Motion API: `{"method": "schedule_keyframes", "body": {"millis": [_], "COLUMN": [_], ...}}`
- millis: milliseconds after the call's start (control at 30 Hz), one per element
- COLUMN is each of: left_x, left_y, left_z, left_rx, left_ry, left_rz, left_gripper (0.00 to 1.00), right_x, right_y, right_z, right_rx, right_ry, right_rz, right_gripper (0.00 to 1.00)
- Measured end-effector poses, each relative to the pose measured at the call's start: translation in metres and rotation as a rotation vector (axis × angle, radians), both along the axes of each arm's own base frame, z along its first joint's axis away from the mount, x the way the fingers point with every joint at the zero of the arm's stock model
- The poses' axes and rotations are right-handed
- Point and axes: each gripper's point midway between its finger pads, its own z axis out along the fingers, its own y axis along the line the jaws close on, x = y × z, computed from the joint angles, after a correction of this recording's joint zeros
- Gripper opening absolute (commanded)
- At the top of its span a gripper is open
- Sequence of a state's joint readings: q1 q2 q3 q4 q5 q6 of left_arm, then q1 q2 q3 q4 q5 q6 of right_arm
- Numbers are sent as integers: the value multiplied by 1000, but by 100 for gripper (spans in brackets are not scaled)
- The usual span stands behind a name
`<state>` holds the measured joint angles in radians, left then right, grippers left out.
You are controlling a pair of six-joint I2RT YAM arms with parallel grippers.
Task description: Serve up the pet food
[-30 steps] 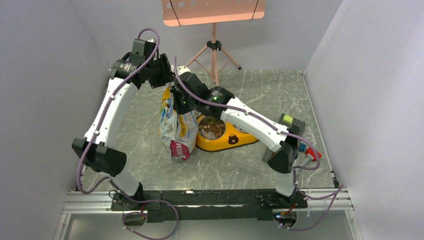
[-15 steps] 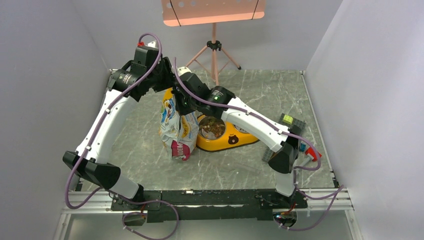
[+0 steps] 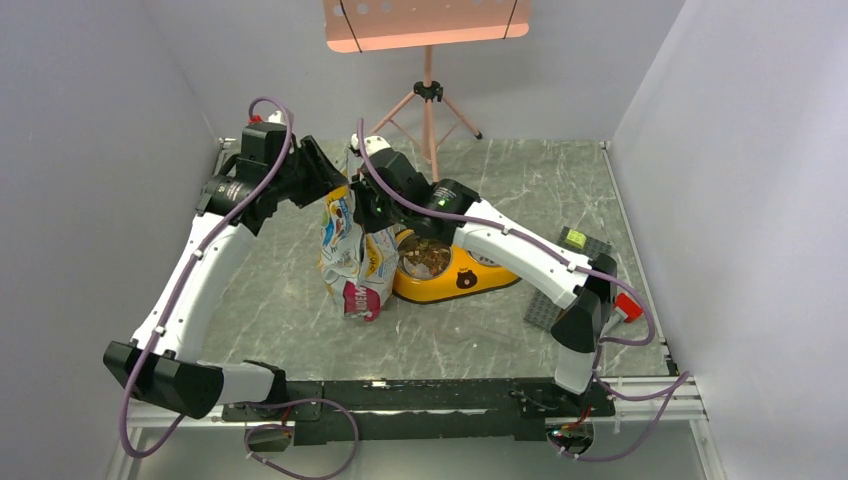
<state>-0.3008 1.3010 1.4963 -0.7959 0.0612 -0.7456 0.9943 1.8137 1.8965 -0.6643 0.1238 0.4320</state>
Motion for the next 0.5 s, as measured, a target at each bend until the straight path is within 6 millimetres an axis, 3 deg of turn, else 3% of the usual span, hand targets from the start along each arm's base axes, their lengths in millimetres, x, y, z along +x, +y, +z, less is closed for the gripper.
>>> {"method": "schedule_keyframes", "body": {"millis": [133,333,400,500], "left_x": [1,-2,-1,8], "left_y": [-4,-16,-22,-27], "left_z": [4,-4,-11,-22], "left_rx": [-16,0,34,90], "left_ry": [-12,-2,16,42], "left_rz": [-22,-72,-95,-110], "left_gripper": [63,64,55,21], "right_x": [0,0,1,0], "right_y": [0,-1,-2,-1], "right_z": [0,2,2,3], "right_rx": [3,-6,-25,-60], "right_ry": [2,-2,-8,-27], "right_rz": [1,-4,-9,-17], "right_gripper": [0,0,0,0]}}
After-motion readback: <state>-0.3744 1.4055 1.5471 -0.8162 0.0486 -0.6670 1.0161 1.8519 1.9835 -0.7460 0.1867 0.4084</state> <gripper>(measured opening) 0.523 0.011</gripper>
